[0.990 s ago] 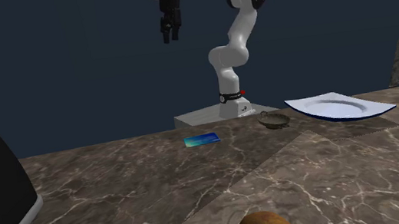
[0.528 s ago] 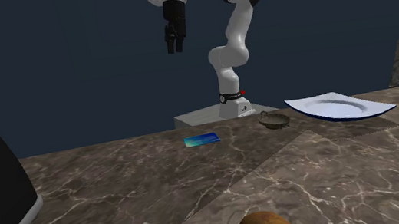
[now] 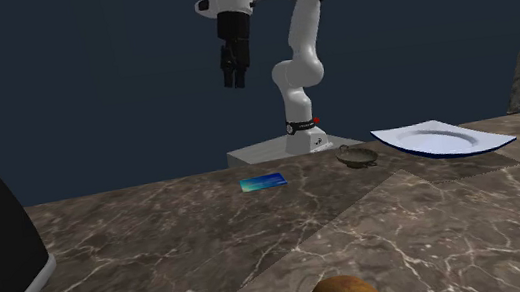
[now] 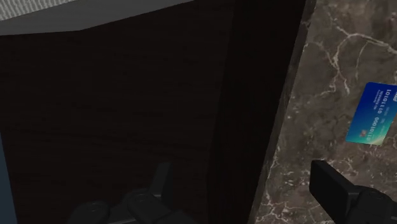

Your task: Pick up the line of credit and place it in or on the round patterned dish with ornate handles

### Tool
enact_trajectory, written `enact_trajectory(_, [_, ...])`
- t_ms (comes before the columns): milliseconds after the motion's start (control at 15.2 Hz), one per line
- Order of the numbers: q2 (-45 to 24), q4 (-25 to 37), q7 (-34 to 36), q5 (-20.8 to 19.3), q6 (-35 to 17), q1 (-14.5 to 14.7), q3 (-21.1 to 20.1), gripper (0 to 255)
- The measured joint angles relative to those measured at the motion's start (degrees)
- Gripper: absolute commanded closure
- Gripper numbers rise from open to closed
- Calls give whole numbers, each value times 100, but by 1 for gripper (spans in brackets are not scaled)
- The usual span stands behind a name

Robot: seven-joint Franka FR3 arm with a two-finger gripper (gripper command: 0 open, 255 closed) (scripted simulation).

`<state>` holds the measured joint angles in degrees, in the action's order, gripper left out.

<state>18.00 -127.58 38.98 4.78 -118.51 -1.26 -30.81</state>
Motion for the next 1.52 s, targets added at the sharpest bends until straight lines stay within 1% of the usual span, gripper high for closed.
enact_trajectory(132, [-447, 244, 458, -253, -136, -59, -278, 0])
enact_trajectory(330, [-1237, 716, 1203, -802, -266, -112, -641, 0])
enact_trajectory(462, [-1750, 1028, 1721, -1215, -295, -68, -807, 0])
enact_trajectory(594, [-2336, 1404, 2259, -1693, -279, 64, -905, 0])
enact_trajectory(726, [-2916, 1823, 2757, -2152, -215, 285, -910, 0])
enact_trajectory(924, [-3777, 2560, 3339, -2754, -31, 710, -768, 0])
enact_trajectory(1122, [-4536, 3381, 3737, -3161, 236, 1182, -578, 0])
enact_trajectory(1188, [-4697, 3544, 3821, -3240, 278, 1292, -533, 0])
enact_trajectory(1386, [-4920, 3675, 3920, -3361, 231, 1405, -454, 0])
enact_trajectory(1518, [-4989, 3618, 3963, -3417, 118, 1416, -419, 0])
